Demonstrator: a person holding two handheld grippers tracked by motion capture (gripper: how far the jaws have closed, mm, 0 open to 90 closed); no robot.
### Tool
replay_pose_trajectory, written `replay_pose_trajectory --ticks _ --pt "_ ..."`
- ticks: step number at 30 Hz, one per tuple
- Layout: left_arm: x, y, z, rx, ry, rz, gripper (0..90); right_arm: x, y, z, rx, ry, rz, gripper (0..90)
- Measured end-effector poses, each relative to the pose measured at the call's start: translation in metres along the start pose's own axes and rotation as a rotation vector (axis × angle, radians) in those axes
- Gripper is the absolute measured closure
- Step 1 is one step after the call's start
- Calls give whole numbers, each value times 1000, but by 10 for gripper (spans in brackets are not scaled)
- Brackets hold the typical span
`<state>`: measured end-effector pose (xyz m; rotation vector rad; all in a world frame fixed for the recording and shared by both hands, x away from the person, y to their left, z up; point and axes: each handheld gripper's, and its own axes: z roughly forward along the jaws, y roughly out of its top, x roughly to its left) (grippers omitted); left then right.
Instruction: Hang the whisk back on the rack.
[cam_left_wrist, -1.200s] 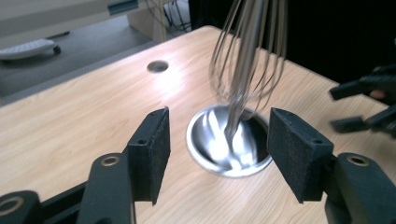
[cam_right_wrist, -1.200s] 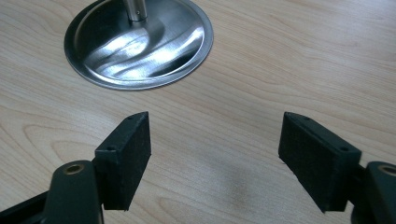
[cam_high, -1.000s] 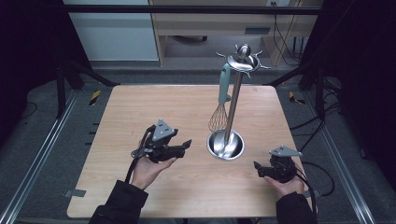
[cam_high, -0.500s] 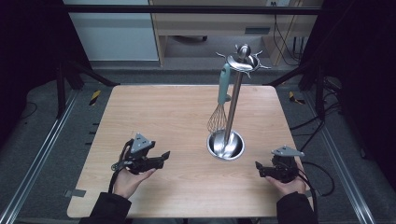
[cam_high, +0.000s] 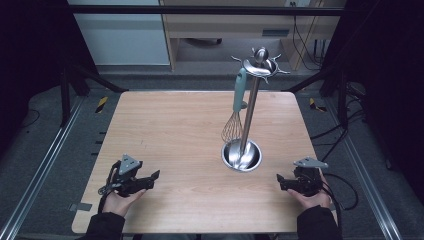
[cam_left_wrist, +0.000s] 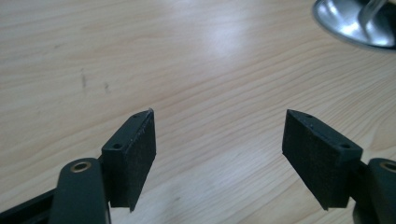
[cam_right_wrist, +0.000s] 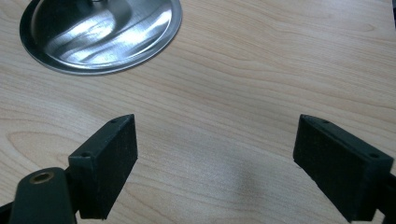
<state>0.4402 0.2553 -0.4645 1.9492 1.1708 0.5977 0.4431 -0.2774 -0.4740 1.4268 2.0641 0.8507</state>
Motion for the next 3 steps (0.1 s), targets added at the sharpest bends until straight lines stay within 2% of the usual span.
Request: replay_pose_trajectory --ticks 3 --pt "8 -5 -2 8 19 -14 253 0 -1 0 5 -2 2 138"
